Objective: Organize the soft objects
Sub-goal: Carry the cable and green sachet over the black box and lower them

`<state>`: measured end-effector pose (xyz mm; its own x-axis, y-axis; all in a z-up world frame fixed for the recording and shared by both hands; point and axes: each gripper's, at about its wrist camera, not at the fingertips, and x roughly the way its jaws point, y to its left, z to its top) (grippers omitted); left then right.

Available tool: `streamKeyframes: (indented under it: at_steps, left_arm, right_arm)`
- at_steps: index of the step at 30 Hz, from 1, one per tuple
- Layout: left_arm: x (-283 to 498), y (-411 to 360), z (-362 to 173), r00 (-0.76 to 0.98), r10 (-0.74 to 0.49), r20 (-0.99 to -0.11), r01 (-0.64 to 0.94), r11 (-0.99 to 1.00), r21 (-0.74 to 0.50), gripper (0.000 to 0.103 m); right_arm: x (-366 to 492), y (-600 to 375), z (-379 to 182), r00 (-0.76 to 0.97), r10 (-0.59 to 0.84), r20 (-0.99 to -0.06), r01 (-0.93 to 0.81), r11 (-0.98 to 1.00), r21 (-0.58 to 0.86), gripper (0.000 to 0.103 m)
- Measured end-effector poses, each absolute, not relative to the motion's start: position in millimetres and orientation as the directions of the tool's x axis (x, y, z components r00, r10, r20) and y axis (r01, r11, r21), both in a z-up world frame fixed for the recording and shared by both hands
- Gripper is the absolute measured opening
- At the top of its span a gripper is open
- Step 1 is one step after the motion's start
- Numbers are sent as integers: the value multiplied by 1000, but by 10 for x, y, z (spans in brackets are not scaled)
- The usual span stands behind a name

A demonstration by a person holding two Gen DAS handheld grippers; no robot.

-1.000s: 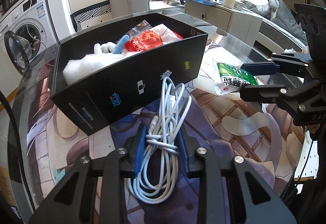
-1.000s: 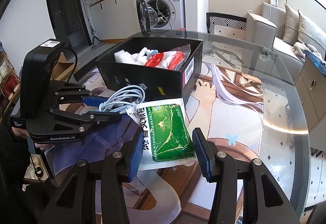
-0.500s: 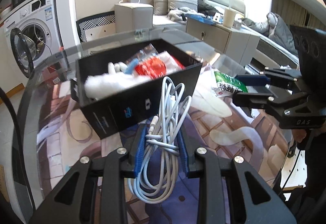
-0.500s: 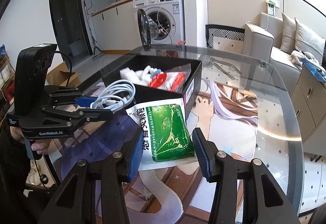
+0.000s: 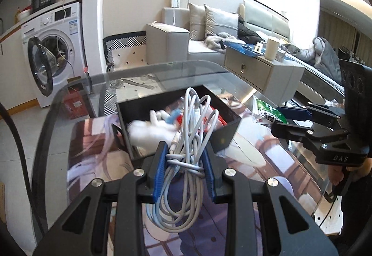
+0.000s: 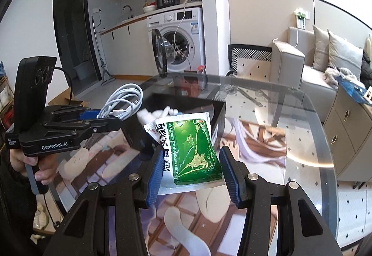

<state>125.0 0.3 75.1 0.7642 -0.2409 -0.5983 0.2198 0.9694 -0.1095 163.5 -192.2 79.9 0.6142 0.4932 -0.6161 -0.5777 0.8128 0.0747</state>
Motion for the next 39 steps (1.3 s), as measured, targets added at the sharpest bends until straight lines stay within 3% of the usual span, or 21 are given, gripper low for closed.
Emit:
streamKeyframes:
  at_steps: [11, 39]
  left_arm:
    - [1518, 103, 777, 791, -189, -582, 151, 982, -112, 28]
    - [2071, 156, 553, 761, -146, -632, 111, 989, -95, 28]
  right_arm:
    - [1899, -1650, 907, 639, 476, -603, -555, 829, 67, 48]
    - [2488, -1181, 616, 601, 405, -689, -557, 831, 3, 48]
